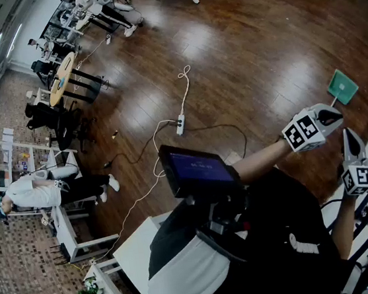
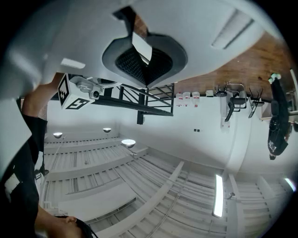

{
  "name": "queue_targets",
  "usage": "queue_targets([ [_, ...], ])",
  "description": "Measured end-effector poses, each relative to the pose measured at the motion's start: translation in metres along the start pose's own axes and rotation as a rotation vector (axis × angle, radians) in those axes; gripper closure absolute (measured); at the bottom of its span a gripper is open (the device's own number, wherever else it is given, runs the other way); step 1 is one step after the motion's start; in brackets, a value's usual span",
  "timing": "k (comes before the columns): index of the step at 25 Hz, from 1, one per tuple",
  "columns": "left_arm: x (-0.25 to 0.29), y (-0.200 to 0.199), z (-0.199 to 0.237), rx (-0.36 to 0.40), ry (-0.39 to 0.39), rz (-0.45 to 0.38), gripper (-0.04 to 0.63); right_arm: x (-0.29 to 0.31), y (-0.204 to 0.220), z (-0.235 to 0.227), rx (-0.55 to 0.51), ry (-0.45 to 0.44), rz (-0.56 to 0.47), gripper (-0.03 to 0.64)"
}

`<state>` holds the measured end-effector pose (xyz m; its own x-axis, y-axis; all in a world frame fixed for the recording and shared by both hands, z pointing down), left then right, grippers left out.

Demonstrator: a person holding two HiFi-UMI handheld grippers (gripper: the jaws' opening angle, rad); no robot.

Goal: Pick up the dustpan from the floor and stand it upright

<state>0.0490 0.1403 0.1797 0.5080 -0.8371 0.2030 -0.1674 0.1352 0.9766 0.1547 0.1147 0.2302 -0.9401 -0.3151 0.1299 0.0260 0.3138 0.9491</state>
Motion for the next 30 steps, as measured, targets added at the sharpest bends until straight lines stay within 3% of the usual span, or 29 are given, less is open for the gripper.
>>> queue_targets([
  [4, -0.009, 0.000, 0.015, -0.023, 0.018, -0.016, 0.577, 0.011, -0.006, 0.005, -0.016, 0.021, 0.008, 0.614],
  [8, -0.024, 0.042, 0.089, -0.064, 0.018, -0.039, 0.577, 0.096, 0.013, 0.006, -0.010, 0.033, 0.048, 0.614],
  [11, -0.028, 0.010, 0.099, -0.101, 0.092, -0.084, 0.577, 0.088, -0.017, 0.017, -0.039, 0.126, 0.109, 0.614],
  [13, -0.027, -0.008, 0.121, -0.101, 0.053, -0.071, 0.577, 0.103, -0.031, 0.009, -0.045, 0.094, 0.105, 0.614],
  [17, -0.005, 0.014, 0.152, -0.124, 0.040, -0.094, 0.577, 0.123, -0.033, -0.015, -0.046, 0.126, 0.132, 0.614],
  [26, 0.008, 0.032, 0.188, -0.141, 0.044, -0.032, 0.577, 0.138, -0.041, -0.036, -0.026, 0.143, 0.148, 0.614],
  [30, 0.020, 0.048, 0.193, -0.161, 0.040, 0.024, 0.577, 0.135, -0.022, -0.066, -0.001, 0.142, 0.244, 0.614],
])
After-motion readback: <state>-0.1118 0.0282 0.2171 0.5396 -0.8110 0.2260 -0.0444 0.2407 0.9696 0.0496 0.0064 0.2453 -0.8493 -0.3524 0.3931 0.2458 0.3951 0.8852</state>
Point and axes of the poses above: the fingertips, and each gripper's own axes: x forward along the fingers, z to its left, y out of its underside, the point moved 5 cm from there along -x, backward along the fingers, and after that the axes turned 8 degrees about x, right-handed, at the moved point
